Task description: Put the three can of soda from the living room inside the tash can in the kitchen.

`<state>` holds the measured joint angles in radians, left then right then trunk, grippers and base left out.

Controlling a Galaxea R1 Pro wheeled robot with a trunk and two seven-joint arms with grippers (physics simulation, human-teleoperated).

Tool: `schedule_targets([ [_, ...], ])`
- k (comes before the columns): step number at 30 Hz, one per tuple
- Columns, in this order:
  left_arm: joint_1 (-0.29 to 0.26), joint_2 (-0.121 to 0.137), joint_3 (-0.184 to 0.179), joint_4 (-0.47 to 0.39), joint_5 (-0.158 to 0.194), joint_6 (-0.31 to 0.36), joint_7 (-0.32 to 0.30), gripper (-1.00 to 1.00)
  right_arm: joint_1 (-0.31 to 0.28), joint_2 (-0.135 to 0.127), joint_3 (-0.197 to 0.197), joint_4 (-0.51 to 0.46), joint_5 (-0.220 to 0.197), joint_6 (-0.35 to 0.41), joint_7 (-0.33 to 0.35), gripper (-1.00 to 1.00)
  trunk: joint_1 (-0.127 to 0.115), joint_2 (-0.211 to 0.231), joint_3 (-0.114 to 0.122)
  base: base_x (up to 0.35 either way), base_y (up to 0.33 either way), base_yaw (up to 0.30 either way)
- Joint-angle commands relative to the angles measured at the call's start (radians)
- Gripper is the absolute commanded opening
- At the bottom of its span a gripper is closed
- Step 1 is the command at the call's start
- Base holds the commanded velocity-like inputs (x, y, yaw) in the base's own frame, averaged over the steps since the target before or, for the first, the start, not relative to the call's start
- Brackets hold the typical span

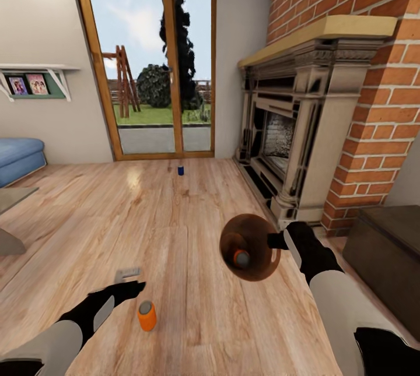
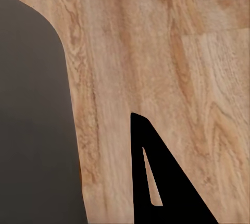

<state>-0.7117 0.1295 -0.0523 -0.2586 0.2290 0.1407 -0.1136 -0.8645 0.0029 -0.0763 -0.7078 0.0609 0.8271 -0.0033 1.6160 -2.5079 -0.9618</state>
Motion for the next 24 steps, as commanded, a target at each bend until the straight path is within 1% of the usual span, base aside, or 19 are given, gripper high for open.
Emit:
schedule_targets([
  [1,0.000,0.000,-0.001,0.000,0.000,0.000,0.000,1.00,-0.001,0.000,0.000,-0.001,-0.014,0.000,0.000,-1.00,0.000,0.000,-0.004,0.000,0.000,0.000],
  [13,0.000,-0.002,-0.004,0.001,0.001,-0.001,-0.003,1.00,-0.001,0.000,0.000,-0.001,-0.013,0.000,0.000,-1.00,0.006,-0.003,-0.050,0.000,0.000,0.000],
  [18,0.000,-0.011,-0.007,0.001,-0.001,-0.001,-0.003,1.00,-0.001,0.000,0.000,-0.001,-0.013,0.000,0.000,-1.00,0.008,-0.004,-0.070,0.000,0.000,0.000],
  [24,0.000,-0.013,-0.007,0.001,-0.002,-0.002,-0.003,1.00,-0.001,0.000,0.000,-0.001,-0.013,-0.001,0.001,-1.00,0.011,-0.006,-0.093,0.000,0.000,0.000],
])
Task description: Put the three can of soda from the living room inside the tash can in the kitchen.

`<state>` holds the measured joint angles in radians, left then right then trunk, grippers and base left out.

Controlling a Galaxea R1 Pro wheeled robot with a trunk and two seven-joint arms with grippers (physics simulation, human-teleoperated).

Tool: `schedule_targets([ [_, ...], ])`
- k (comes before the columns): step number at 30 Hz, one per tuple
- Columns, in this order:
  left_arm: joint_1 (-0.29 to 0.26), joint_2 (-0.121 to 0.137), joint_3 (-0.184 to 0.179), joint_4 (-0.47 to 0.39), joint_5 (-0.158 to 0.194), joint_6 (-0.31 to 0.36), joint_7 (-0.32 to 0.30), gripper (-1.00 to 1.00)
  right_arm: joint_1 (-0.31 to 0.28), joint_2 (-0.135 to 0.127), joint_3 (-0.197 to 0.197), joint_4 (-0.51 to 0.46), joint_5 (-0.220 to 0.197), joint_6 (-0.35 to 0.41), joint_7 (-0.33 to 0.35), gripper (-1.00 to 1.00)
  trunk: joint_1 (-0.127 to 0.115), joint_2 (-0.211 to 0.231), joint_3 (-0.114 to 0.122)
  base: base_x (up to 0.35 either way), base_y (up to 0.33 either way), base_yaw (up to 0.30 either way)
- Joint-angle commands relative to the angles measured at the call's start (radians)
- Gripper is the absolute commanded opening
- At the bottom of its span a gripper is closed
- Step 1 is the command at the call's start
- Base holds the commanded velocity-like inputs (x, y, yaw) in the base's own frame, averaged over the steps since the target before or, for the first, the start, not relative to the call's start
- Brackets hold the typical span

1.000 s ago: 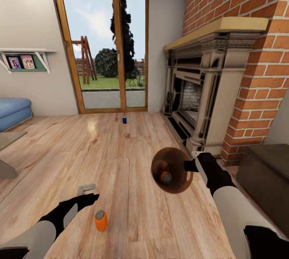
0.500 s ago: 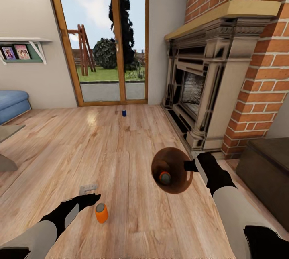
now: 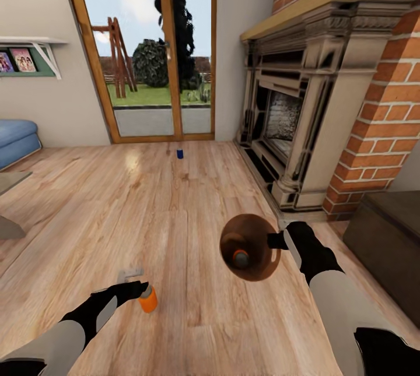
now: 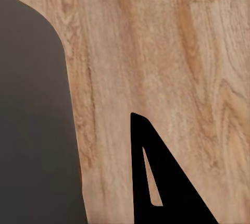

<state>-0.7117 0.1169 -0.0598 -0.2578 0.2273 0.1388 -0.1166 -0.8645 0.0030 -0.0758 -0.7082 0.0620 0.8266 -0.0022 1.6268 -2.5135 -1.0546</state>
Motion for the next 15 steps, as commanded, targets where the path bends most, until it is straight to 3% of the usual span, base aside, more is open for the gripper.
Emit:
schedule_targets([
  [1,0.000,0.000,0.000,0.000,0.000,0.000,0.000,1.00,-0.001,0.000,0.000,-0.001,-0.014,-0.001,0.001,-1.00,0.000,0.000,-0.004,0.000,0.000,0.000],
  [11,0.000,0.000,0.000,0.000,0.000,0.000,0.000,1.00,-0.005,-0.004,-0.005,-0.031,-0.014,0.012,0.006,-1.00,0.005,-0.003,-0.042,0.000,0.000,0.000],
  [15,0.000,-0.001,0.000,0.000,0.001,-0.001,0.000,1.00,-0.011,-0.006,-0.005,-0.121,-0.014,0.088,0.006,-1.00,0.007,-0.004,-0.058,0.000,0.000,0.000],
])
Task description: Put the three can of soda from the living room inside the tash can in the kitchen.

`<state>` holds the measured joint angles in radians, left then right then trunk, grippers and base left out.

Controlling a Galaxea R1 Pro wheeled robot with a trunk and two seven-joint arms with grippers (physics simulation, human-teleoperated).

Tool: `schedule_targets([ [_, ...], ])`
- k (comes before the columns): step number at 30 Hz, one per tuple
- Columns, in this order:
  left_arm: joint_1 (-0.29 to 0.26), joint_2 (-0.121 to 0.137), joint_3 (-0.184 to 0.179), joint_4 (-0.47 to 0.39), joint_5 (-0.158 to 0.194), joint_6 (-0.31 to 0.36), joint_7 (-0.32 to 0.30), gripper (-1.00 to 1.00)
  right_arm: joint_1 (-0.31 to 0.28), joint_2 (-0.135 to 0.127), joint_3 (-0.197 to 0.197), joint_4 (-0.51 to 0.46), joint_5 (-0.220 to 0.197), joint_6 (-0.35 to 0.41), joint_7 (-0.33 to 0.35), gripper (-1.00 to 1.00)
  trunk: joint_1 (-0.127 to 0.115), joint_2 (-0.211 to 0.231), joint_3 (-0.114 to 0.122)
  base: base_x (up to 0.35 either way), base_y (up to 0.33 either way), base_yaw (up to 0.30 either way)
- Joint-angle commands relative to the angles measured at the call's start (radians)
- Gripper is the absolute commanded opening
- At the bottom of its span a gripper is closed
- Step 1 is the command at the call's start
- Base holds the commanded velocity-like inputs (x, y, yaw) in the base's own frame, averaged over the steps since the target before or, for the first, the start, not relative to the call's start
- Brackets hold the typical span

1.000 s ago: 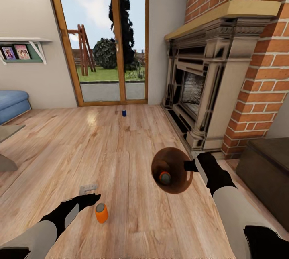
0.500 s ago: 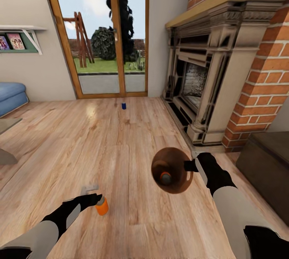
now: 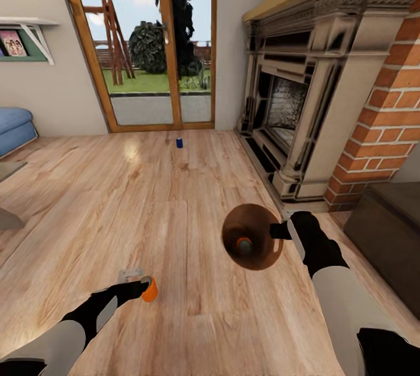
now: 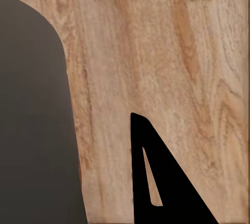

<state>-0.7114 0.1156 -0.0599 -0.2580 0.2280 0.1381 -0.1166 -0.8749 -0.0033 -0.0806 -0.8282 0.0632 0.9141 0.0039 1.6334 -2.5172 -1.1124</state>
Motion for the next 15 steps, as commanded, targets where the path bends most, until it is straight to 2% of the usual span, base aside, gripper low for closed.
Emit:
schedule_targets([
  [1,0.001,0.000,0.000,0.000,0.001,0.000,0.000,1.00,-0.003,0.000,0.003,-0.046,-0.015,0.046,0.000,-1.00,0.000,0.000,-0.004,0.000,0.000,0.000],
  [3,0.002,0.000,0.000,-0.001,0.001,0.000,0.000,1.00,-0.007,-0.001,0.011,-0.110,-0.015,0.103,0.000,-1.00,0.001,-0.001,-0.012,0.000,0.000,0.000],
  [6,0.002,0.000,0.000,-0.001,0.002,0.000,0.000,1.00,-0.011,-0.001,0.017,-0.157,-0.015,0.133,-0.001,-1.00,0.003,-0.002,-0.023,0.000,0.000,0.000],
  [9,0.003,-0.002,0.000,-0.001,0.003,0.000,0.000,1.00,-0.025,-0.004,0.022,-0.194,-0.016,0.133,-0.001,-1.00,0.004,-0.002,-0.035,0.000,0.000,0.000],
  [15,0.003,-0.002,0.000,-0.001,0.003,0.000,0.000,1.00,-0.048,-0.006,0.025,-0.208,-0.016,0.133,-0.001,-1.00,0.007,-0.004,-0.058,0.000,0.000,0.000],
])
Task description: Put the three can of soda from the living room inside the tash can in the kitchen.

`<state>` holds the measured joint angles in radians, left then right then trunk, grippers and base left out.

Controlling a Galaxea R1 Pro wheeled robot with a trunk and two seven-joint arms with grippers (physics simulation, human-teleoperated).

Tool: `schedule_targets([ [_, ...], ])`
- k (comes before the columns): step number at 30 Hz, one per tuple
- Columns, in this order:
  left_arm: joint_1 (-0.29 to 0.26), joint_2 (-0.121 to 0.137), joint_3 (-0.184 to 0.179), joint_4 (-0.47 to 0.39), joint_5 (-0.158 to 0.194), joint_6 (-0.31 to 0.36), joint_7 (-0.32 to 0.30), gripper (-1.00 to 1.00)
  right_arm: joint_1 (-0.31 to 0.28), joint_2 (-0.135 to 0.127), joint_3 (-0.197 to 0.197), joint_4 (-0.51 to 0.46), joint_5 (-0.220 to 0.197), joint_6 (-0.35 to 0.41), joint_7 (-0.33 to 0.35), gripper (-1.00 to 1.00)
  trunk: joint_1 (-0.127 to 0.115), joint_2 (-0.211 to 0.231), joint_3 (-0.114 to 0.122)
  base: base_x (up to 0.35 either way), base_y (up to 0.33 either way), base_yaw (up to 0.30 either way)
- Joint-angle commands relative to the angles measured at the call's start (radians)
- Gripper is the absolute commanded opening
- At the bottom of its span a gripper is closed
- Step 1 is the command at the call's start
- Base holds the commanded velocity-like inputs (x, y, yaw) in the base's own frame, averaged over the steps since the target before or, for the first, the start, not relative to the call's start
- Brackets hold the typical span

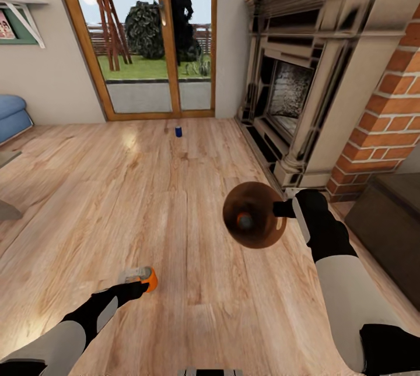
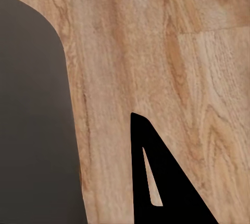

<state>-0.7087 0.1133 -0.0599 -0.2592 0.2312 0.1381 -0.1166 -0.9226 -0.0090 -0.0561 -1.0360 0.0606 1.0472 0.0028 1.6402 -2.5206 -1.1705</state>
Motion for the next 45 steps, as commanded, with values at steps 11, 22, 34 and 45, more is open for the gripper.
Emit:
schedule_targets([
  [11,0.000,-0.016,-0.001,0.000,-0.003,-0.021,0.000,1.00,-0.038,-0.003,0.001,-0.004,-0.015,0.000,0.000,-1.00,0.003,-0.002,-0.027,0.000,0.000,0.000],
  [22,0.000,-0.017,-0.002,0.000,-0.004,-0.040,0.000,1.00,-0.039,0.005,0.004,-0.004,-0.015,0.000,0.000,-1.00,0.003,-0.002,-0.027,0.192,0.000,0.000],
  [34,0.001,-0.017,-0.003,0.000,-0.004,-0.051,0.000,1.00,-0.037,0.006,0.004,-0.004,-0.016,0.000,0.000,-1.00,0.003,-0.002,-0.027,0.162,0.000,0.000],
  [45,0.001,-0.016,-0.003,-0.001,-0.001,-0.052,0.000,1.00,-0.033,0.007,0.005,-0.005,-0.015,0.000,0.000,-1.00,0.003,-0.002,-0.027,0.015,0.002,0.000],
])
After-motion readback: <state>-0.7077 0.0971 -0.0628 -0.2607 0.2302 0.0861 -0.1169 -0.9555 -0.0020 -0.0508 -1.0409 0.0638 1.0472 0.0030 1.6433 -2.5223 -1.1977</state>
